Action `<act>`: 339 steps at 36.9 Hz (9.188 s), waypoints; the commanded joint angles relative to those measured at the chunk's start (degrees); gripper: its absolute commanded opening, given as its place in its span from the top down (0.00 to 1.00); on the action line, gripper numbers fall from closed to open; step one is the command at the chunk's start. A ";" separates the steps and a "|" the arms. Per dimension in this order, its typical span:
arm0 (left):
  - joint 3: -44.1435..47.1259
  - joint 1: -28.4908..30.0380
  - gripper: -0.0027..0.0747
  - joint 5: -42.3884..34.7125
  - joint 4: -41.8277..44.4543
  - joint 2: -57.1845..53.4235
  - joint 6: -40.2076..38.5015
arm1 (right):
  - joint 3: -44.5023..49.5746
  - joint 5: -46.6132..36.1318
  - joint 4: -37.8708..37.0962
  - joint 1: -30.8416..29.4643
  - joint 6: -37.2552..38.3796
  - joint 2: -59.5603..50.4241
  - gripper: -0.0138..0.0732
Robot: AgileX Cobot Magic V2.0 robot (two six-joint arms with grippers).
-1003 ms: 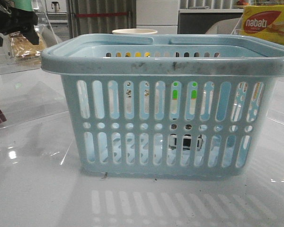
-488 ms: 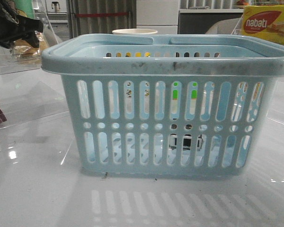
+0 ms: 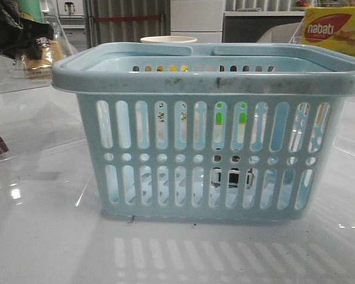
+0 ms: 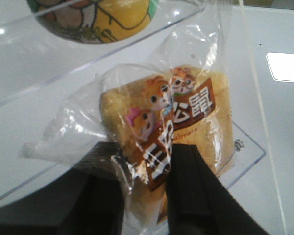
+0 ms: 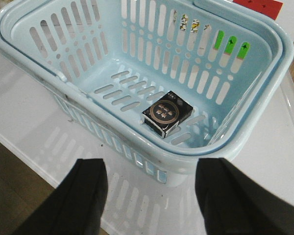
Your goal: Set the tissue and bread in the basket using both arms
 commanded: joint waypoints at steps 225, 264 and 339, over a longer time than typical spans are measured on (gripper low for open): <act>49.63 -27.19 0.85 22.59 16.00 -85.60 5.63 | -1.61 -0.97 -4.74 -0.20 -0.48 -0.20 0.77; 91.04 1.47 0.85 -13.44 2.04 -117.21 5.63 | -1.61 -0.89 -4.74 -0.20 -0.48 -0.20 0.77; 92.41 0.07 0.85 -17.78 2.15 -117.11 5.63 | 40.33 -32.06 -4.56 -19.27 -0.48 -40.38 0.77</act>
